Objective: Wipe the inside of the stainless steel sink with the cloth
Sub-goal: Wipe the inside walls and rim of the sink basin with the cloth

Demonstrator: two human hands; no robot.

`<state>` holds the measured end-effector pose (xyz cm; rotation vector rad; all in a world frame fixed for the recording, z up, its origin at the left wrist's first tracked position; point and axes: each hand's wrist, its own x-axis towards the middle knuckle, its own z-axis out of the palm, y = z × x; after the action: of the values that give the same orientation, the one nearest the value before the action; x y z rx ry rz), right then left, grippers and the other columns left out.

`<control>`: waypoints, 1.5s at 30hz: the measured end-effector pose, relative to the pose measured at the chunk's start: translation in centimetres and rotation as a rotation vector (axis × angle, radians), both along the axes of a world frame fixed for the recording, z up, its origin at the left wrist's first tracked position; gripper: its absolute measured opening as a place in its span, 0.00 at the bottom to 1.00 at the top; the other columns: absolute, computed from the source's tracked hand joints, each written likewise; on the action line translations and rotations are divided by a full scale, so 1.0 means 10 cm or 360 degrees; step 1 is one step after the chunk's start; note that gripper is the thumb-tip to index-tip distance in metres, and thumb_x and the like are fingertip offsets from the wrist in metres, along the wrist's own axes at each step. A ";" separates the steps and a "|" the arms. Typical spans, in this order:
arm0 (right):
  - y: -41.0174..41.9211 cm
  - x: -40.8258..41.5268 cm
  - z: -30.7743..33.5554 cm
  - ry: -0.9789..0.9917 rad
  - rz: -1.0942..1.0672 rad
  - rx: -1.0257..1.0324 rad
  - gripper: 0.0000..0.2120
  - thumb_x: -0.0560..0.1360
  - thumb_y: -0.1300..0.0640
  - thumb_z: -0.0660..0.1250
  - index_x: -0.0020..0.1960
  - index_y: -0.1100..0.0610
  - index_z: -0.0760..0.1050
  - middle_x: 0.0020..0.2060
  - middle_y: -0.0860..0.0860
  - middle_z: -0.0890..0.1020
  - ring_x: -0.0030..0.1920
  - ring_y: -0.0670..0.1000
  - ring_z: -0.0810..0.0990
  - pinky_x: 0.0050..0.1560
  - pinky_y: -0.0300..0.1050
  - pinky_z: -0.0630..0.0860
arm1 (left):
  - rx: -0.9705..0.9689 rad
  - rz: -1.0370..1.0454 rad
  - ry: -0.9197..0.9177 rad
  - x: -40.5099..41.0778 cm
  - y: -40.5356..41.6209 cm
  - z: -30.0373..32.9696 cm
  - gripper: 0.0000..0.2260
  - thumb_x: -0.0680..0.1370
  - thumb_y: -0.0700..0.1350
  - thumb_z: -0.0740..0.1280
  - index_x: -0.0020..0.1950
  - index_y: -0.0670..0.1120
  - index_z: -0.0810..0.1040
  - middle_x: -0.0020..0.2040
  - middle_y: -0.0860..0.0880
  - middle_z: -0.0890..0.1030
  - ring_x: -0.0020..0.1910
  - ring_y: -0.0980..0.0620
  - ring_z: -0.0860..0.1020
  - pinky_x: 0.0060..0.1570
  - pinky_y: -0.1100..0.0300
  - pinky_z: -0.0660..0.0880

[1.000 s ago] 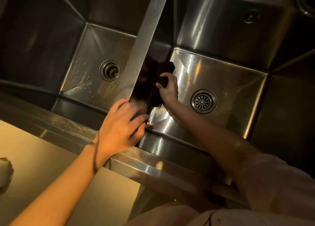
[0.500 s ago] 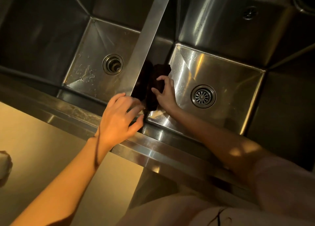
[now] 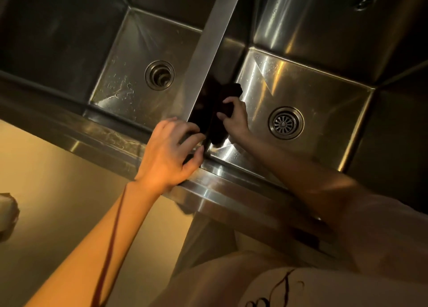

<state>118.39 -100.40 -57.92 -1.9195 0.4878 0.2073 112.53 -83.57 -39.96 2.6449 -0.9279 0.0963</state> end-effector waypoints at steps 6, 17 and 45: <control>-0.02 -0.26 0.89 -0.0439 0.0103 0.0230 0.18 0.67 0.58 0.74 0.54 0.49 0.72 0.54 0.54 0.74 0.55 0.50 0.75 0.59 0.36 0.70 | 0.0042 0.0033 0.0058 -0.17 0.09 0.08 0.14 0.78 0.46 0.61 0.50 0.40 0.84 0.51 0.41 0.81 0.53 0.46 0.75 0.57 0.54 0.67; 0.04 -0.17 -0.09 0.0034 0.0223 -0.0090 0.21 0.69 0.57 0.73 0.51 0.43 0.64 0.58 0.55 0.69 0.59 0.59 0.71 0.62 0.56 0.71 | 0.0041 0.0044 -0.0174 -0.22 0.20 -0.03 0.10 0.79 0.43 0.64 0.51 0.40 0.84 0.51 0.40 0.82 0.53 0.44 0.77 0.62 0.50 0.69; 0.00 -0.47 0.56 -0.0368 0.0663 0.0026 0.18 0.69 0.49 0.72 0.50 0.43 0.64 0.48 0.38 0.67 0.45 0.56 0.76 0.52 0.59 0.75 | 0.0059 0.0294 -0.0201 -0.47 0.28 0.10 0.11 0.81 0.42 0.61 0.53 0.41 0.83 0.50 0.42 0.82 0.50 0.44 0.80 0.60 0.48 0.71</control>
<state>113.72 -100.45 -52.34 -1.9822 -0.0715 0.2522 107.85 -80.74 -38.91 2.7808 -0.7266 0.2962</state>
